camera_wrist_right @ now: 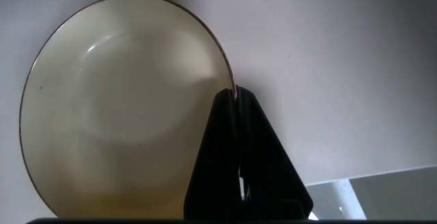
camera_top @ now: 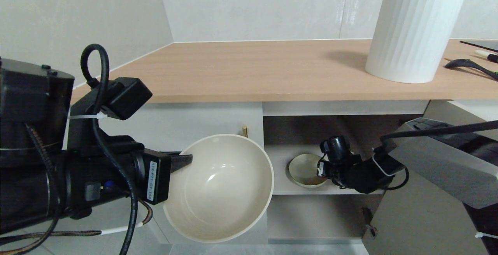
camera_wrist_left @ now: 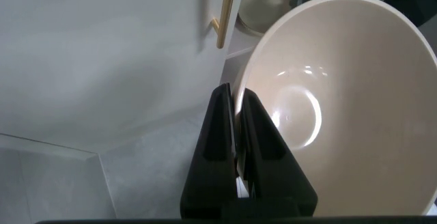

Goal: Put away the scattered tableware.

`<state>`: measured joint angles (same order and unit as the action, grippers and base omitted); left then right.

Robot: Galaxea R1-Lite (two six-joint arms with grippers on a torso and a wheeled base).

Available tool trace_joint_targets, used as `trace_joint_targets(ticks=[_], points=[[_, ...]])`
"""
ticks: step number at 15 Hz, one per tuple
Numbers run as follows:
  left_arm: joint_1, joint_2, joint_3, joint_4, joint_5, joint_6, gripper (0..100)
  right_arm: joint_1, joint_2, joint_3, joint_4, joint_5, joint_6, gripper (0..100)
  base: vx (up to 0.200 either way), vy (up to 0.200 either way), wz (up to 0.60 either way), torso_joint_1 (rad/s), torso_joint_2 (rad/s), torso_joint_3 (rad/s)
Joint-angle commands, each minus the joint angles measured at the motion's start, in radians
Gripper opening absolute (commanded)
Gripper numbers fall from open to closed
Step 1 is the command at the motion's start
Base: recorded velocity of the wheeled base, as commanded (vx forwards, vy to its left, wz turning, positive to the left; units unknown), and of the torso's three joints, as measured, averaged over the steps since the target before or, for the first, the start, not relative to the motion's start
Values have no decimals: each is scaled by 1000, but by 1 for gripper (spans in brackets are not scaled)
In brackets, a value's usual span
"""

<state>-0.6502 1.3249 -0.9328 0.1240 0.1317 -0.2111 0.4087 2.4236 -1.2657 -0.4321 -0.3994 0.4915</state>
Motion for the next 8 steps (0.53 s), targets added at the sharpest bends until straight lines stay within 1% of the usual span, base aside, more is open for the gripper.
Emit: trace_joint_targets(ticks=[1,8], points=[[0,2,0,0,0,-1,0,-8,6,-11,0,-4,-1,0,0,0,0,0,0,0],[-2,4,0,0,0,-1,0,-10,14,-21,0,-6,-2,0,0,0,0,0,0,0]])
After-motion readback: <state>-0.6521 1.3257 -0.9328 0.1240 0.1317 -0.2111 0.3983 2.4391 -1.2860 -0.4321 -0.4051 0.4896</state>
